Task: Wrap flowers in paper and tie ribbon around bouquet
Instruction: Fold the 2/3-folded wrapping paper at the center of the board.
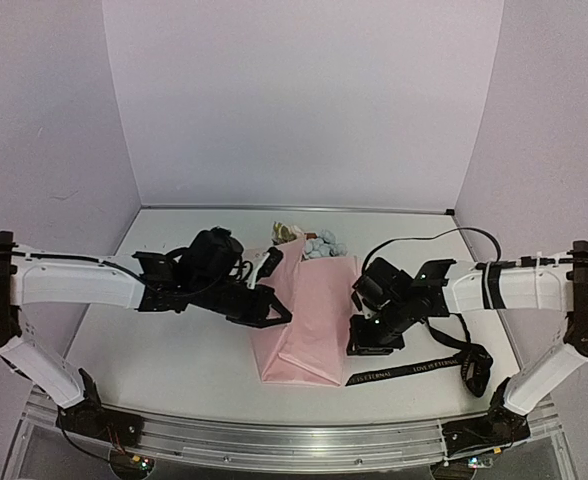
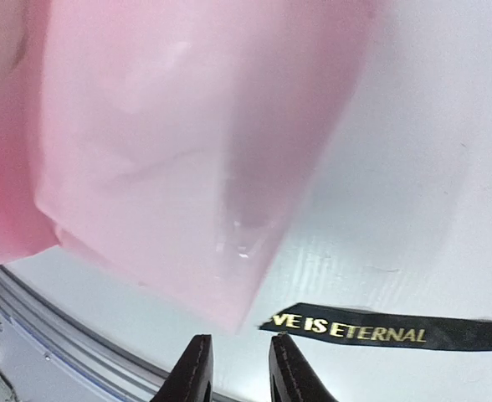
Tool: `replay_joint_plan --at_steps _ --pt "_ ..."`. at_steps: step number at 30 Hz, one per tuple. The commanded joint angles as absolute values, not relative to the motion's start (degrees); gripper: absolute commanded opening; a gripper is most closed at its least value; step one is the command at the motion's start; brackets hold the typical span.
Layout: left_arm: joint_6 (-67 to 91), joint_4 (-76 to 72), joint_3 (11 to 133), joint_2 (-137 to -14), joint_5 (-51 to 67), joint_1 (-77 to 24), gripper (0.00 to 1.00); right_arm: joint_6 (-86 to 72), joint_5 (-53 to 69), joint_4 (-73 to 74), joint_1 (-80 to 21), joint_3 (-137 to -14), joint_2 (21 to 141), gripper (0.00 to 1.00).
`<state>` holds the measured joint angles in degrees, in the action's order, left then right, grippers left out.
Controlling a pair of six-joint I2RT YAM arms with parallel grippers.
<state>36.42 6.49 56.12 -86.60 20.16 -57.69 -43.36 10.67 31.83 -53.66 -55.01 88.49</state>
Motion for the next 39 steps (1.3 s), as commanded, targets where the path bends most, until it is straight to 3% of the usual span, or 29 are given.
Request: replay_joint_plan --at_steps 1,6,14,23,27,35,37,39 --pt "32.64 4.89 63.97 -95.63 25.34 -59.1 0.0 -43.06 7.43 32.43 -52.78 -52.68 82.96 0.32" --pt "31.03 5.42 69.0 -103.42 27.66 -59.75 0.0 -43.21 5.92 32.43 -50.81 -51.35 79.58 0.4" --pt "30.14 6.15 72.62 -107.49 29.31 -59.94 0.0 -45.78 8.81 27.77 -46.26 -56.1 81.06 0.66" --pt "29.8 6.18 72.96 -107.88 29.67 -60.01 0.0 -51.63 12.34 19.96 -43.69 -61.84 90.41 0.69" --pt "29.79 6.05 72.92 -107.99 30.22 -60.0 0.0 -53.23 12.1 18.3 -43.67 -62.48 92.43 0.63" --pt "29.97 5.45 72.33 -107.78 30.41 -60.03 0.0 -55.33 12.07 15.58 -43.18 -63.53 97.08 0.37" --pt "29.97 5.31 72.08 -107.62 30.37 -60.03 0.0 -55.37 11.97 15.41 -42.97 -63.8 97.76 0.26" --pt "29.99 5.48 72.0 -107.5 30.46 -60.03 0.0 -55.16 11.64 15.38 -42.69 -63.81 97.95 0.09"
